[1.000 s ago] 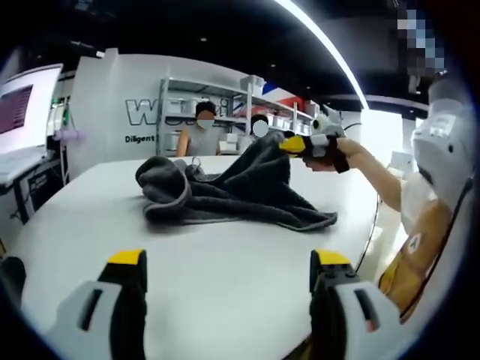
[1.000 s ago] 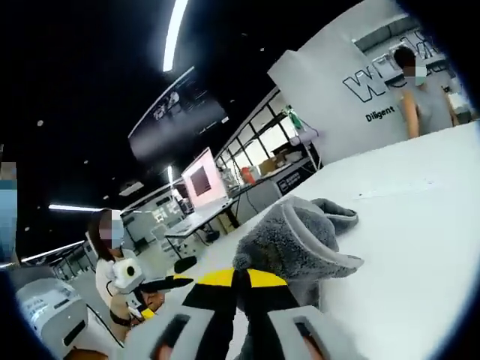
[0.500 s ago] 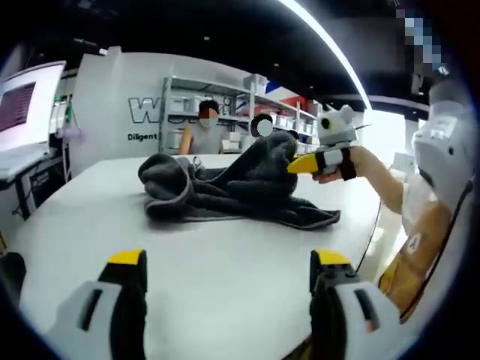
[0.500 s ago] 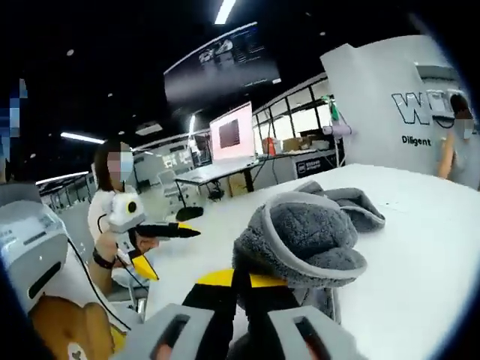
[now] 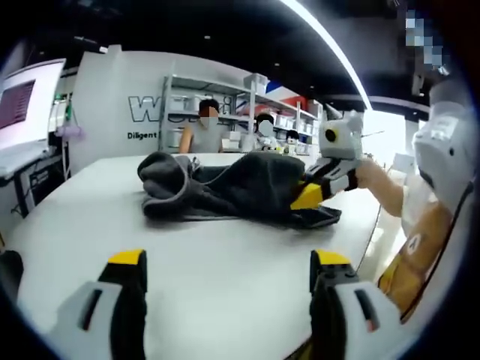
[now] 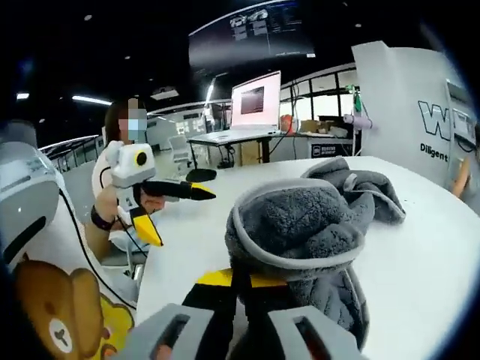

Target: Fold the towel on the table until its edges align and the towel forms a compact rectangular stack.

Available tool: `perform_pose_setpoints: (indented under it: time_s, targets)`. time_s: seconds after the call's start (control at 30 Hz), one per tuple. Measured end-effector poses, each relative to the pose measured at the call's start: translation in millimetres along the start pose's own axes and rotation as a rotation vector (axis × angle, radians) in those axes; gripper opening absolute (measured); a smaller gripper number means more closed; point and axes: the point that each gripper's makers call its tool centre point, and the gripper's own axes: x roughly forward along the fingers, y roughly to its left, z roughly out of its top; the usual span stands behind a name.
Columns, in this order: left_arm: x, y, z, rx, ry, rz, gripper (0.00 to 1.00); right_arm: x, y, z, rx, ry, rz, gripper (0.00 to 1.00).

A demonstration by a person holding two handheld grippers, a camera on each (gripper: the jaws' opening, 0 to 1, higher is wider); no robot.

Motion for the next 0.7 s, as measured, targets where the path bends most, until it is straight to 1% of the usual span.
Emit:
perform_pose_setpoints:
  time_s: [0.03,0.2,0.33,0.53,0.7]
  targets:
    - [0,-0.3,-0.9,0.0,0.002,-0.001,0.94,2,2,-3.2,-0.014,0.015,-0.002,0.04]
    - [-1,-0.8,-2.2,-0.002,0.003,-0.001,0.94,4,4,-7.0,-0.028,0.031,-0.002,0.04]
    - [-3,-0.6,-2.1,-0.001,0.002,0.0,0.94,5,7,-10.2,-0.059,0.052,-0.007,0.04]
    - [-4,-0.3,-2.3,-0.002,0.002,0.0,0.94,3,8,-6.6,-0.066,0.045,-0.006,0.05]
    - [-4,-0.1,-1.8,-0.001,-0.001,0.002,0.94,0,12,-3.8,-0.064,0.037,0.0,0.08]
